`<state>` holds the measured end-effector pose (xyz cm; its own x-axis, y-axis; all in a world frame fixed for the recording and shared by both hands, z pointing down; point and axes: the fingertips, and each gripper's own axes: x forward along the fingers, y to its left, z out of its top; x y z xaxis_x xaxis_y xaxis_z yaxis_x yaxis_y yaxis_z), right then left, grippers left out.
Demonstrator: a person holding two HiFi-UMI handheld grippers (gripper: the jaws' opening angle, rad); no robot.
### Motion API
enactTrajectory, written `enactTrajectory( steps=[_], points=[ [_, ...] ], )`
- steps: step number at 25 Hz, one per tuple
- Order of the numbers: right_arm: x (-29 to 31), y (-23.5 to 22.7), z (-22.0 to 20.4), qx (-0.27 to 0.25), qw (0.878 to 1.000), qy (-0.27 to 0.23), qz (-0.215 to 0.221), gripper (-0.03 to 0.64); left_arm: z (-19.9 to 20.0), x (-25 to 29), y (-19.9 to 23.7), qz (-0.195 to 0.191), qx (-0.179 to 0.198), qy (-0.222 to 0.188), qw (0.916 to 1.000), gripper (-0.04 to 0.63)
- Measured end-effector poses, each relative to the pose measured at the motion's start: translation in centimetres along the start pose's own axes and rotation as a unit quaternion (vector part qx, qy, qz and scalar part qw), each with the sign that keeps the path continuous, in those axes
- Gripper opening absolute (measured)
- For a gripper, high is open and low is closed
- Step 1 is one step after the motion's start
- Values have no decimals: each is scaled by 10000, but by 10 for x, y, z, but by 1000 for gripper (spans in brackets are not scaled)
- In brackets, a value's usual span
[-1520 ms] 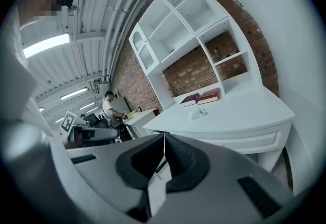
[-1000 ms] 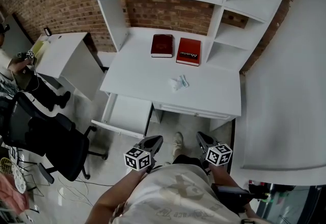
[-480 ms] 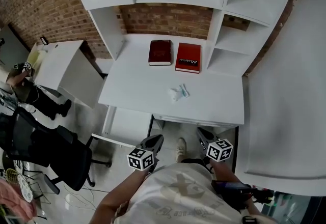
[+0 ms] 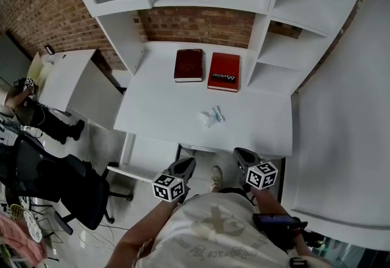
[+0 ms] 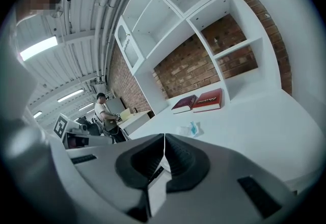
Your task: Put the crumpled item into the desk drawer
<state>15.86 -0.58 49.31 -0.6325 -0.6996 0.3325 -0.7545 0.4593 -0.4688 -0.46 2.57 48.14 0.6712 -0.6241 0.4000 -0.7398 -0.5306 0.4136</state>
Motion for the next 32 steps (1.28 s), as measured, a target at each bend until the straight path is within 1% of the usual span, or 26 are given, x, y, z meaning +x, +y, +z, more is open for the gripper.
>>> enactTrajectory(
  steps=[6,13,17,26,32],
  points=[
    [15,-14,11,-8,10000,15,66,23,6,22,1,22,73,165,9998,20],
    [27,-24,10,10,9999,48,125,23,17,38,3,48,225,262,9994,20],
    [27,-29,4,52,9999,83,126,23,15,47,8,79,182,323,9993,20],
    [28,-36,-13,81,9996,287,-4,23,12,66,22,197,212,340,9990,20],
    [45,-41,-10,118,9995,296,15,23,9,82,38,276,309,569,9975,21]
  ],
)
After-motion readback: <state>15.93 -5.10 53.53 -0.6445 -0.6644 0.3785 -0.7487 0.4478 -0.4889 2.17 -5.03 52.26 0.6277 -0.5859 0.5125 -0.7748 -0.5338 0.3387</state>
